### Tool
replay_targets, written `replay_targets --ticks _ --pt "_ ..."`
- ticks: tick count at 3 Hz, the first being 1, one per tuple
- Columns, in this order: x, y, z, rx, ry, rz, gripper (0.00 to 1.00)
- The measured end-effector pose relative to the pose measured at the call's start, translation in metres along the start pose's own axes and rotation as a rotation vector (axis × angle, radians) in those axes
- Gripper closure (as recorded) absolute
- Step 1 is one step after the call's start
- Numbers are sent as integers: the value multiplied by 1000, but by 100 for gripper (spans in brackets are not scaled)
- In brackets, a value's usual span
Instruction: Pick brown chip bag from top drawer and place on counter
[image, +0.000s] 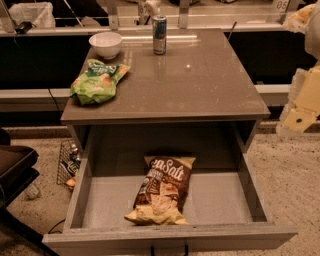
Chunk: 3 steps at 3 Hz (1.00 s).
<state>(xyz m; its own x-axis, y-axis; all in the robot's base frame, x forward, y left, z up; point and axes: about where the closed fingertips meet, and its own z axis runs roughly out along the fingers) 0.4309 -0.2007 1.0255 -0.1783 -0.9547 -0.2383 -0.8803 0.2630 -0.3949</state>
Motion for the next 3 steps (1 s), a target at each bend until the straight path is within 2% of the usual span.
replay_targets --ticks 1,2,3 --pt "0 0 0 0 0 0 0" --pt "-5 -6 4 -2 30 -2 0" --pt "-29 2 37 -39 31 -1 0"
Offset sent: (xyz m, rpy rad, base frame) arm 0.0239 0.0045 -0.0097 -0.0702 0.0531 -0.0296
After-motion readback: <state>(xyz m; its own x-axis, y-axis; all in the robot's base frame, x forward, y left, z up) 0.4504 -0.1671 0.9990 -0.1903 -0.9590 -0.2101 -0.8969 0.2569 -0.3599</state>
